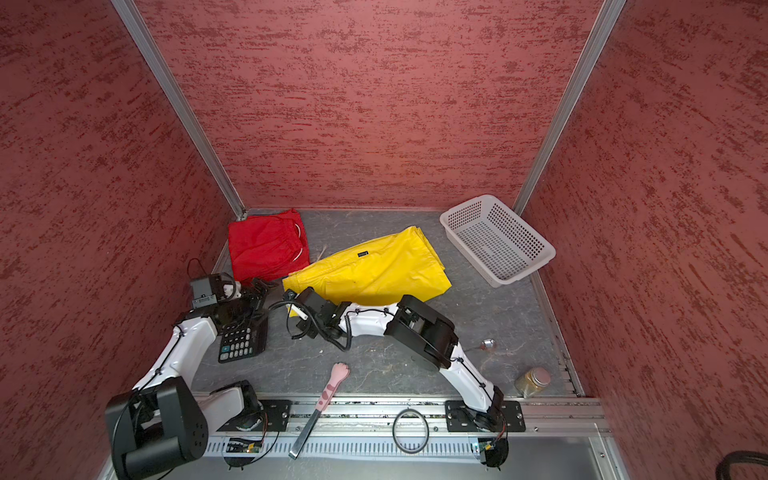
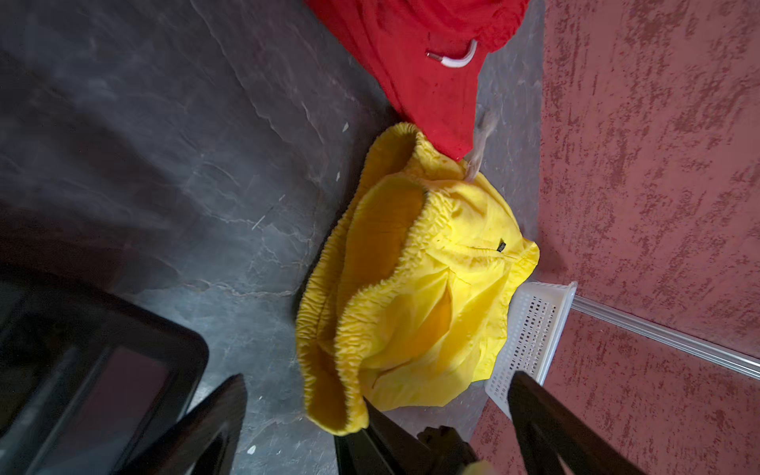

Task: Fold and stack the shorts

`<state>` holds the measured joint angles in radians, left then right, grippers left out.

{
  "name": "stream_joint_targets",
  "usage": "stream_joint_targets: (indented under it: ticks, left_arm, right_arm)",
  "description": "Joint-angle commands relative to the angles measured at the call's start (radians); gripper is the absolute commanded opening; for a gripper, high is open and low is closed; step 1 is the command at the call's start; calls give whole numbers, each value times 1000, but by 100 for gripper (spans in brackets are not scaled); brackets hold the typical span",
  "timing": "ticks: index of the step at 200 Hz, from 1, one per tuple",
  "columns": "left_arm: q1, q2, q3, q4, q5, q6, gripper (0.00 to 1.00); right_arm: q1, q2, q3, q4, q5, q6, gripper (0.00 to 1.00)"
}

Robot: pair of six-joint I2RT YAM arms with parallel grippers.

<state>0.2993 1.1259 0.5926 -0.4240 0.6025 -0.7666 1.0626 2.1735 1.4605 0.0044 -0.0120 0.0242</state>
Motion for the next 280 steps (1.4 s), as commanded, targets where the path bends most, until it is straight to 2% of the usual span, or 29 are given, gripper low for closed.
stream_joint_targets:
  ticks: [1, 30, 83, 106, 145, 181, 196, 237, 280]
  left_arm:
    - [-53, 24, 3, 122, -21, -53, 99]
    - [-126, 83, 13, 209, -49, -119, 100]
    - [-277, 184, 12, 420, -120, -268, 100]
    - [-300, 122, -48, 534, -166, -334, 100]
    - [-314, -33, -123, 552, -285, -384, 99]
    - [-351, -111, -146, 595, -377, -408, 99]
    - [-367, -70, -124, 582, -376, -392, 100]
    - [-409, 159, -103, 674, -262, -449, 99]
    - [-442, 322, -29, 701, -243, -438, 100]
  right_arm:
    - [-57, -142, -85, 188, -141, 150, 0]
    - [-88, -203, -138, 258, -185, 196, 0]
    - [-99, -187, -143, 260, -222, 227, 0]
    - [-107, -183, -146, 262, -232, 239, 0]
    - [-129, -163, -142, 270, -269, 272, 0]
    - [-144, -150, -142, 276, -292, 292, 0]
    - [-145, -152, -141, 278, -292, 292, 0]
    - [-148, -155, -134, 260, -271, 291, 0]
    - [-148, -181, -147, 265, -267, 293, 0]
